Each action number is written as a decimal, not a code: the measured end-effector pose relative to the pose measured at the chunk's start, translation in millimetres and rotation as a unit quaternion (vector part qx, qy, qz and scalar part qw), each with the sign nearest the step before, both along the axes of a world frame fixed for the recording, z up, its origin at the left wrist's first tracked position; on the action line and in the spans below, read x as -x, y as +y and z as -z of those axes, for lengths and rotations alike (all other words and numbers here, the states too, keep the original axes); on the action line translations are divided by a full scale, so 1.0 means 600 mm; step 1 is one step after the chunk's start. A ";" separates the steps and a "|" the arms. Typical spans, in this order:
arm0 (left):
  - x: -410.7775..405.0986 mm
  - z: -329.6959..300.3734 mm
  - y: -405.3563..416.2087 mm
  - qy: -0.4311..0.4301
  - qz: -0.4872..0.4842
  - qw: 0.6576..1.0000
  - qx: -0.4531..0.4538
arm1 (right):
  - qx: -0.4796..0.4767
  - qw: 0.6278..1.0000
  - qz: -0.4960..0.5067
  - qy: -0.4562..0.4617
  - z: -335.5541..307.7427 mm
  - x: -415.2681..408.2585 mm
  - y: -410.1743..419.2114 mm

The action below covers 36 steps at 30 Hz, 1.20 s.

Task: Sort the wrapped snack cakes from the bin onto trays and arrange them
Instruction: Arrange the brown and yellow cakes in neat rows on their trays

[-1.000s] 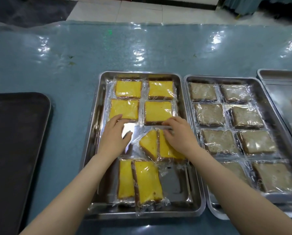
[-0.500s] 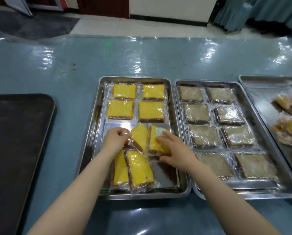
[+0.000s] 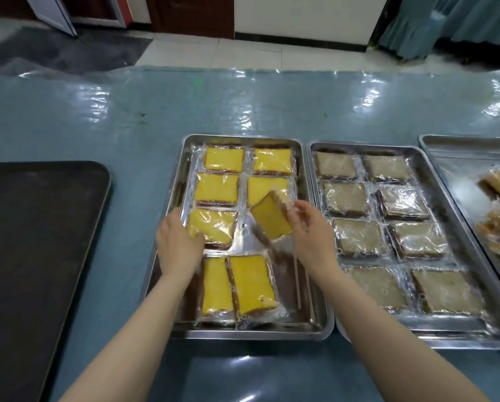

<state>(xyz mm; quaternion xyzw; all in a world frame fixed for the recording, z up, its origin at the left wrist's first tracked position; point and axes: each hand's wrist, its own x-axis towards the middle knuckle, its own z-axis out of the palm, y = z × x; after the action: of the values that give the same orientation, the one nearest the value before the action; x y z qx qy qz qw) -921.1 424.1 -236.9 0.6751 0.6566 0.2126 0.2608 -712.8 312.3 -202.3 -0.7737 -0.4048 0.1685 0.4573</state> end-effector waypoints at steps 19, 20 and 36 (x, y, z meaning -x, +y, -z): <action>-0.014 0.073 -0.022 0.173 0.327 0.926 0.074 | 0.289 0.880 -0.209 -0.312 0.070 0.012 -0.015; -0.013 0.075 -0.023 0.173 0.327 0.927 0.071 | 0.300 0.872 -0.242 -0.302 0.073 0.014 -0.018; 0.056 0.027 -0.099 -0.027 0.114 0.991 0.064 | 0.272 0.889 -0.268 -0.254 0.054 0.041 -0.046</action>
<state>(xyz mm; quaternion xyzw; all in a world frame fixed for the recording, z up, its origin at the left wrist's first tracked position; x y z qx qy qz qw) -954.5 364.9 -253.1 0.7215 0.5800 0.1569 0.3441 -737.2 284.8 -234.6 -0.7464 -0.6371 0.1862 0.0479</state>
